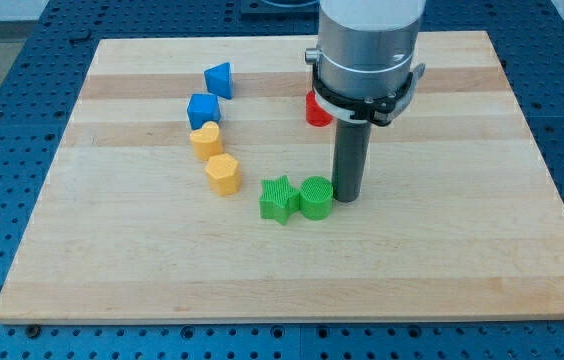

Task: Push the yellow hexagon closer to the yellow heart

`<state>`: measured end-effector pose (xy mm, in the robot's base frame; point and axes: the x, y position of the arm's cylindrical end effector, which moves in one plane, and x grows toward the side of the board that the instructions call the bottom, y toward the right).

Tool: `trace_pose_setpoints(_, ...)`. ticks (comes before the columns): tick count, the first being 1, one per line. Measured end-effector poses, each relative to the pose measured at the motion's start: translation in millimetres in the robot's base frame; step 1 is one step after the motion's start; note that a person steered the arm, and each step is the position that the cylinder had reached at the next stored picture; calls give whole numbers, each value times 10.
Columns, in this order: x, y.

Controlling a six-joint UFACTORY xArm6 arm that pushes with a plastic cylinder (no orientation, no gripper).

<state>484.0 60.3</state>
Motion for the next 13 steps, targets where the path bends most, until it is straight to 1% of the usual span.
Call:
trace_pose_setpoints(1,-233,193)
trace_pose_setpoints(2,-612,191)
trace_pose_setpoints(3,-823,31)
trace_pose_setpoints(6,-780,-781)
trace_pose_setpoints(8,-1251,-836)
trace_pose_setpoints(10,-1249,-1143)
trace_pose_setpoints(11,-1137,-1281)
trace_pose_setpoints(12,-814,-1394)
trace_pose_setpoints(13,-628,-1477)
